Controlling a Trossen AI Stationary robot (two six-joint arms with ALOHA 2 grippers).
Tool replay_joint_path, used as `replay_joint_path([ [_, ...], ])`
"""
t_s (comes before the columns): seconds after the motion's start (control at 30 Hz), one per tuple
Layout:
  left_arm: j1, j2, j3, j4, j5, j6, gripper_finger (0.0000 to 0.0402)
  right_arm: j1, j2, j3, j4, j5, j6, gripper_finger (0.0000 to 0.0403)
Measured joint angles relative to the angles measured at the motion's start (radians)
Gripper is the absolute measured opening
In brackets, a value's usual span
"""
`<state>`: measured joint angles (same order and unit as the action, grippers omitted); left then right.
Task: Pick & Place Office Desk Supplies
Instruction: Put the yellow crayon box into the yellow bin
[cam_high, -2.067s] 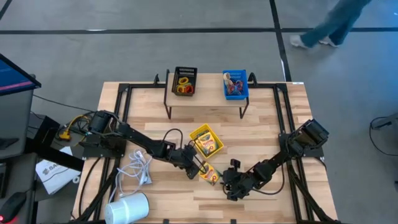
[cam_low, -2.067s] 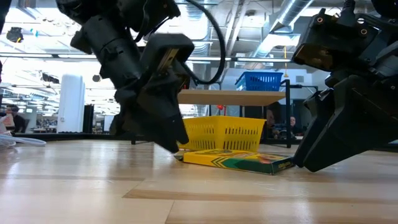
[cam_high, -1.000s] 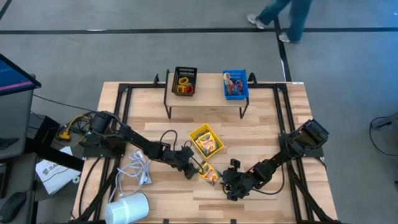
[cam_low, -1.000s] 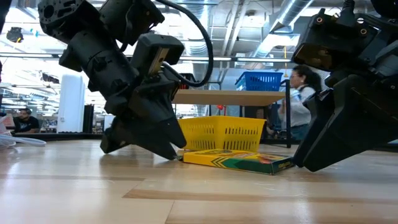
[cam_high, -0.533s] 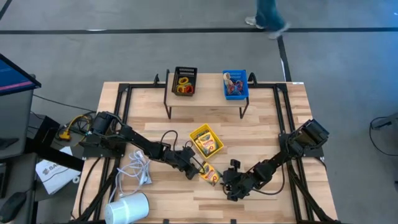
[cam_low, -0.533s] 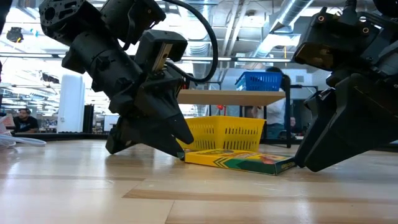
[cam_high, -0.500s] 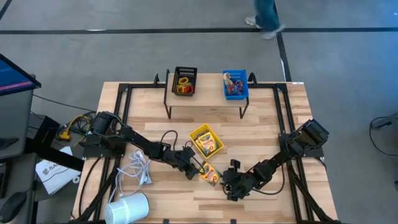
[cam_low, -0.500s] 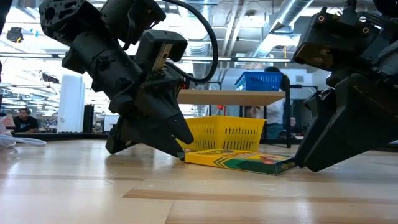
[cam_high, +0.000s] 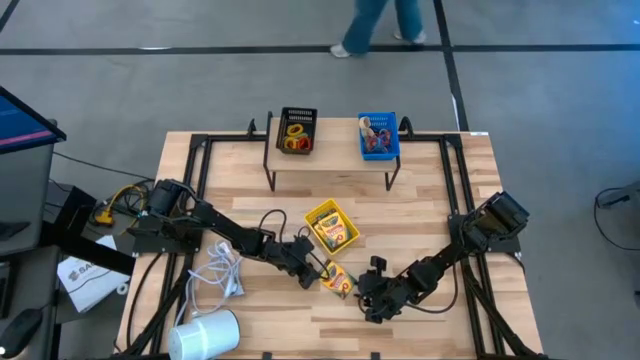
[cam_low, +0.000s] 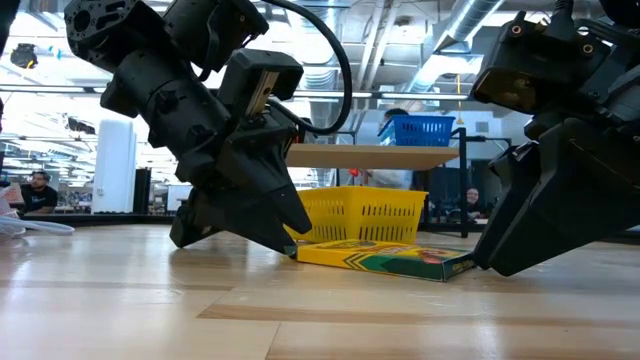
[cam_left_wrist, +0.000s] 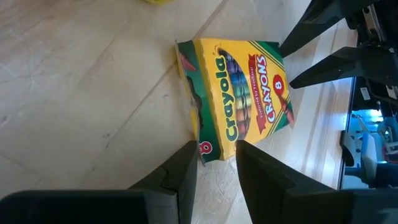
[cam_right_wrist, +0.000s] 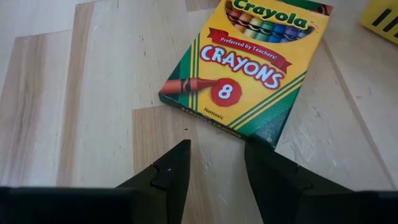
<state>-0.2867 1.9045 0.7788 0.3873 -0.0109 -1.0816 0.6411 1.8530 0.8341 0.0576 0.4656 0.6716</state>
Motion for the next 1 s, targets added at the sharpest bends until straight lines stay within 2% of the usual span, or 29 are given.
replay_joint_path([
  [0.8,-0.004,-0.001,0.001,-0.059,-0.005,0.011,0.0106,0.0,0.0,0.0,0.003,-0.005,-0.001,0.015],
  [1.0,-0.005,-0.001,0.0,-0.067,0.004,0.033,0.0077,0.0,0.0,0.0,0.003,-0.005,-0.002,0.015],
])
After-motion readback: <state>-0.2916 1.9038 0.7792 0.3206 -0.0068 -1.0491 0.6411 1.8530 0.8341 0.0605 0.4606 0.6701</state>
